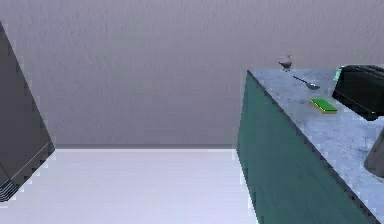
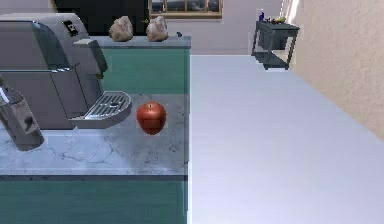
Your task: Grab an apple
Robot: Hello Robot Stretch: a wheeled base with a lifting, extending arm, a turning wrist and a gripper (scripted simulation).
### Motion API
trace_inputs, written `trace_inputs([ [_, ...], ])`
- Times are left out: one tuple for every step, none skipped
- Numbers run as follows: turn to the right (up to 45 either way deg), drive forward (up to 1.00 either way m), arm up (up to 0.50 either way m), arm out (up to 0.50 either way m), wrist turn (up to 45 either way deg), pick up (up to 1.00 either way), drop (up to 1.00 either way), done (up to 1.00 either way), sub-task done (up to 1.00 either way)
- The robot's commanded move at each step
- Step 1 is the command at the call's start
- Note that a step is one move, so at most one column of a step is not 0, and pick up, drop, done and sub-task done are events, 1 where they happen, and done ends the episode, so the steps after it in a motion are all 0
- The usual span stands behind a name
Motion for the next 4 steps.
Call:
trace_inputs([
  [0.0, 0.00, 0.50, 0.00, 0.0, 0.00, 0.00, 0.00, 0.00],
  [0.0, 0.00, 0.38, 0.00, 0.0, 0.00, 0.00, 0.00, 0.00],
  [0.0, 0.00, 0.00, 0.36, 0.0, 0.00, 0.00, 0.00, 0.00],
  [0.0, 0.00, 0.00, 0.00, 45.0, 0.00, 0.00, 0.00, 0.00],
])
